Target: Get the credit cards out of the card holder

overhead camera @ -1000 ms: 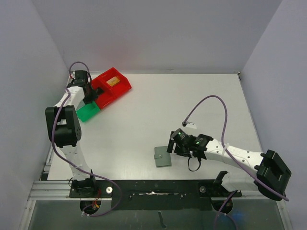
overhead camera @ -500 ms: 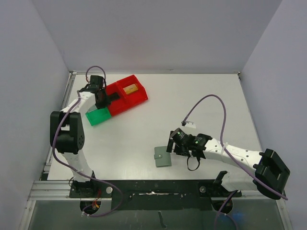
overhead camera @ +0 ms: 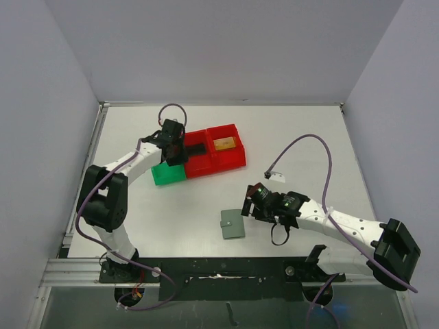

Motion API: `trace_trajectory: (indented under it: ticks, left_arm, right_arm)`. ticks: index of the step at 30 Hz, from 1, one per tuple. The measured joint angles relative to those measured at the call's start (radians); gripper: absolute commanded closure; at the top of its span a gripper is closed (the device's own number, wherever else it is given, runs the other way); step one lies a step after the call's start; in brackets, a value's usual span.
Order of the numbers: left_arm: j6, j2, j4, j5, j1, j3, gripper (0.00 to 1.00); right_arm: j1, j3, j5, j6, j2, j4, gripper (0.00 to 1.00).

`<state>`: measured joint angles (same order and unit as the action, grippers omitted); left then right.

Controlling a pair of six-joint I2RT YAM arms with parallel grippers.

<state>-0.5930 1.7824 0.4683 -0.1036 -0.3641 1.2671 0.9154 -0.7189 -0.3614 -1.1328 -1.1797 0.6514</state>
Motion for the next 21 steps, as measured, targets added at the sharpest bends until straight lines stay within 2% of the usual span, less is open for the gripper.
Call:
trace_trajectory:
  ticks: [21]
  left_arm:
    - [-0.111, -0.042, -0.051, -0.011, -0.248, -0.067, 0.76]
  right_arm:
    - [-0.007, 0.035, -0.032, -0.056, 0.135, 0.047, 0.19]
